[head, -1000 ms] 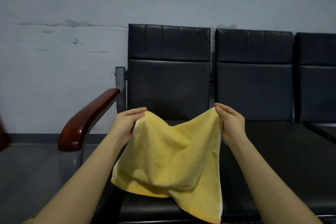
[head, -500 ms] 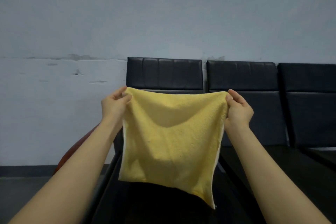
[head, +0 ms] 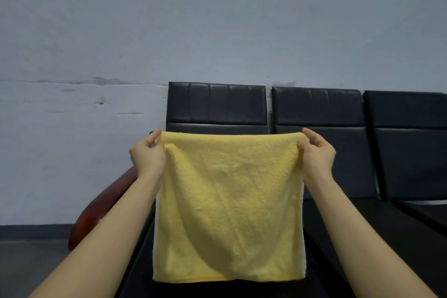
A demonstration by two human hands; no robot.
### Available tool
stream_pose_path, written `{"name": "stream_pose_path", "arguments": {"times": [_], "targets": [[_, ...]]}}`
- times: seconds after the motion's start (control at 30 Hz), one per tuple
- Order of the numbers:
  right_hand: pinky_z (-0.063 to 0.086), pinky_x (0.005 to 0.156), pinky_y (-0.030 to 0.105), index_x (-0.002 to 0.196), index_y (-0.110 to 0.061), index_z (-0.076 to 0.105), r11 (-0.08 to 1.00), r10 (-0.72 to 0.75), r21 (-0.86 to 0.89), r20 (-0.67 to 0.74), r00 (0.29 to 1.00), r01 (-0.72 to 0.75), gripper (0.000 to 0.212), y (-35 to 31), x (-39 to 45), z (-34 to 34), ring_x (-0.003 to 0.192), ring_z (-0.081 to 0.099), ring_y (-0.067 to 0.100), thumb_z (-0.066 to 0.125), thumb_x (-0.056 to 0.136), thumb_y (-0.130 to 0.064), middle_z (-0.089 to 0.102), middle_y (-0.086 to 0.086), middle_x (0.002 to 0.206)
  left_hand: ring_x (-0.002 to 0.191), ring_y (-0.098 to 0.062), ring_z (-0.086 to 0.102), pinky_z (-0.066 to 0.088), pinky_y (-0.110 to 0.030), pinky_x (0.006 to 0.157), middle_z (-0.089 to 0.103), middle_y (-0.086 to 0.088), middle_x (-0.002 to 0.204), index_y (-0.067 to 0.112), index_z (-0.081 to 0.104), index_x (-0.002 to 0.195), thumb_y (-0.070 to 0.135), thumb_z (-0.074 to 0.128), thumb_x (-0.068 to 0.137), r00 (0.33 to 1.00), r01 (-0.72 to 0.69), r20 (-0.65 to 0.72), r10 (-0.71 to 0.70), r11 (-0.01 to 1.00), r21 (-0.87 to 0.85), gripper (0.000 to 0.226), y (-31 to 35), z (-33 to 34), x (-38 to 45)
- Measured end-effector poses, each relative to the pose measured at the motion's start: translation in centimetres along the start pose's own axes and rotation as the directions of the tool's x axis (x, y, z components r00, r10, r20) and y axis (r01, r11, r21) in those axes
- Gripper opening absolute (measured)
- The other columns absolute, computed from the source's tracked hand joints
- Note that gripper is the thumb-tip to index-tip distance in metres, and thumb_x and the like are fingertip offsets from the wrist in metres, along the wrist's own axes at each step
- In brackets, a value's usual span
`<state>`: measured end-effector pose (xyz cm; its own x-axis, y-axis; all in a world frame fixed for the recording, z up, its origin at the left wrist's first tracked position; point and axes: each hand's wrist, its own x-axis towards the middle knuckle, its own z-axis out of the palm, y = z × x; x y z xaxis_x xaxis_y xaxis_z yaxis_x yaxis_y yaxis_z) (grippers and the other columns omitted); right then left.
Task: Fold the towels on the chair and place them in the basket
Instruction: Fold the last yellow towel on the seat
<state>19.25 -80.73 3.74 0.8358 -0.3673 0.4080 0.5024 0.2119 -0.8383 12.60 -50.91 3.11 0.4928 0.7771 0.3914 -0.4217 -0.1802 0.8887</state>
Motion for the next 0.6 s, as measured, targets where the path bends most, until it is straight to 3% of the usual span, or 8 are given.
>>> {"name": "stream_pose_path", "arguments": {"times": [0.07, 0.23, 0.4, 0.53, 0.6], "targets": [[0.044, 0.082, 0.018, 0.126, -0.012, 0.059, 0.993, -0.053, -0.1, 0.05, 0.997, 0.058, 0.035, 0.4, -0.1, -0.2, 0.105, 0.056, 0.009, 0.057, 0.092, -0.003, 0.061, 0.0, 0.118, 0.123, -0.018, 0.053, 0.042, -0.034, 0.107, 0.061, -0.004, 0.129, 0.012, 0.063, 0.123, 0.002, 0.054, 0.091, 1.0, -0.007, -0.024, 0.007, 1.0, 0.021, 0.035, -0.2, -0.1, -0.3], [0.048, 0.095, 0.032, 0.122, -0.011, 0.062, 0.939, -0.098, -0.321, 0.096, 0.99, 0.124, 0.031, 1.7, -0.3, -0.4, 0.104, 0.057, 0.013, 0.061, 0.091, -0.009, 0.062, -0.003, 0.11, 0.125, -0.024, 0.051, 0.037, -0.033, 0.107, 0.058, -0.009, 0.132, 0.006, 0.057, 0.13, 0.008, 0.055, 0.093, 0.998, -0.058, 0.009, 0.058, 0.97, 0.236, 0.037, -0.6, -0.5, -0.6], [0.049, 0.083, 0.029, 0.099, -0.012, 0.07, 0.883, -0.13, -0.436, 0.125, 0.984, 0.172, 0.011, 3.5, -1.2, -1.2, 0.087, 0.059, 0.009, 0.063, 0.091, -0.014, 0.063, -0.007, 0.087, 0.105, -0.029, 0.06, 0.045, -0.039, 0.094, 0.067, -0.012, 0.109, 0.006, 0.07, 0.107, 0.017, 0.058, 0.093, 0.985, -0.171, 0.087, 0.147, 0.856, 0.488, 0.022, -3.0, -1.6, -0.2], [0.039, 0.077, 0.025, 0.095, -0.013, 0.069, 0.818, -0.131, -0.549, 0.112, 0.985, 0.171, 0.009, 5.2, -1.6, -1.6, 0.091, 0.05, 0.01, 0.064, 0.091, -0.02, 0.051, 0.0, 0.108, 0.099, -0.027, 0.052, 0.042, -0.041, 0.089, 0.051, -0.006, 0.107, 0.013, 0.069, 0.094, 0.025, 0.06, 0.092, 0.983, -0.175, 0.067, 0.172, 0.752, 0.635, 0.015, -4.8, -2.1, -0.5], [0.037, 0.075, 0.022, 0.096, -0.012, 0.069, 0.803, -0.114, -0.576, 0.104, 0.988, 0.153, 0.011, 6.1, -1.7, -1.8, 0.087, 0.047, 0.006, 0.064, 0.091, -0.02, 0.048, 0.002, 0.111, 0.089, -0.024, 0.053, 0.047, -0.041, 0.081, 0.048, -0.001, 0.105, 0.014, 0.067, 0.092, 0.024, 0.058, 0.092, 0.989, -0.145, 0.081, 0.122, 0.759, 0.635, 0.013, -5.7, -2.2, -0.6]]}}
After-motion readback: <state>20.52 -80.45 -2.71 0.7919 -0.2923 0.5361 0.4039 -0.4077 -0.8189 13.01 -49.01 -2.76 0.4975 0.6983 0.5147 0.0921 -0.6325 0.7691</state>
